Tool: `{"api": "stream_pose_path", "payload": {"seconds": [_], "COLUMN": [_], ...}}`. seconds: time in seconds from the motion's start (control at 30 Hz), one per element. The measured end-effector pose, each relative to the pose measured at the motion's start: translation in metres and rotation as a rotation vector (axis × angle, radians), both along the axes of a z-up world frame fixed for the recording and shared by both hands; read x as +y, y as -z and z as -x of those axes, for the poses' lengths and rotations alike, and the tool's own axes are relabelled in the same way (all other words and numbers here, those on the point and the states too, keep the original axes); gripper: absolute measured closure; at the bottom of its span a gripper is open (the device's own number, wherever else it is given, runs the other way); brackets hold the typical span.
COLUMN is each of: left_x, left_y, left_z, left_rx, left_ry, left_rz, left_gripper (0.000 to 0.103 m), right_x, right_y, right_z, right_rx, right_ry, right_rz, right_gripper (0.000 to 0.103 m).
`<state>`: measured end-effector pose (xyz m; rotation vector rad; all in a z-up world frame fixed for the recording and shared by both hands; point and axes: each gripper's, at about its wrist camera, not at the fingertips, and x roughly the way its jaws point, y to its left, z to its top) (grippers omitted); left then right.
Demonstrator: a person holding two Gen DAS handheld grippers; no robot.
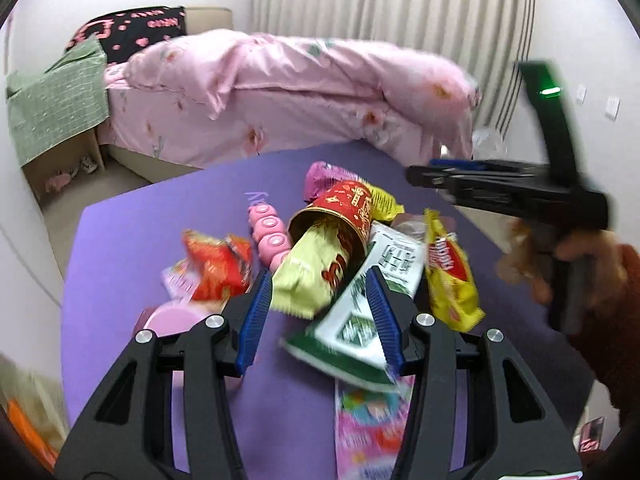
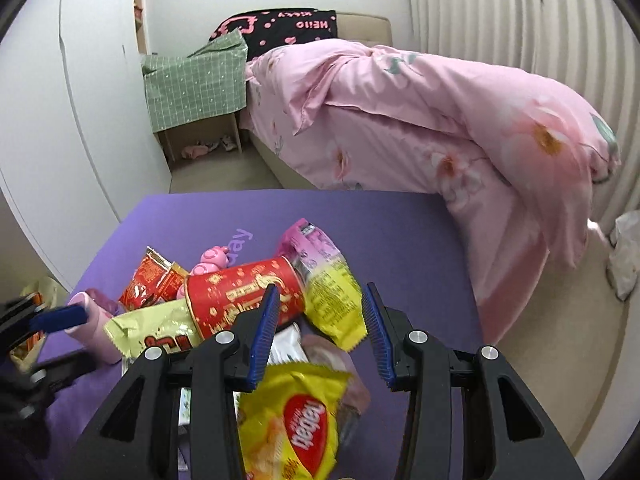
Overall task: Collect trash
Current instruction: 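Reach both tools back over the snack pile on the table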
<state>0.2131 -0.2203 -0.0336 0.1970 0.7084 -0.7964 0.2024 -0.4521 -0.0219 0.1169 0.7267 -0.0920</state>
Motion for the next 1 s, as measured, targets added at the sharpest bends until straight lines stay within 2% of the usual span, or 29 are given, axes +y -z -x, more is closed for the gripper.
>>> {"api": "stream_pose_path", "payload": {"seconds": [0.13, 0.33, 0.4, 0.6, 0.8, 1.0], "left_x": [-0.033, -0.050, -0.052, -0.027, 0.014, 0.062], "left_y": [0.016, 0.025, 0.025, 0.013, -0.006, 0.000], "left_z": [-0.026, -0.033, -0.031, -0.025, 0.017, 0.048], "left_rx": [0.022, 0.017, 0.006, 0.071, 0.087, 0.121], "left_ry": [0.004, 0.007, 0.014, -0.030, -0.062, -0.118], "left_rz": [-0.118, -0.202, -0.217, -0.159, -0.126, -0.141], "left_gripper": [0.058, 0.063, 0.071, 0.084, 0.085, 0.085], "right_x": [-0.008, -0.018, -0.018, -0.004, 0.018, 0.047], "right_y": [0.001, 0.003, 0.000, -0.013, -0.015, -0.016], "right_z": [0.013, 0.020, 0.020, 0.021, 0.019, 0.024], "right_rx": [-0.009, -0.007, -0.013, -0.032, -0.024, -0.012], "right_ry": [0.013, 0.029, 0.027, -0.002, -0.057, -0.125], "right_rz": [-0.001, -0.030, -0.031, -0.013, 0.011, 0.006], "right_gripper": [0.063, 0.063, 0.063, 0.063, 0.063, 0.063]}}
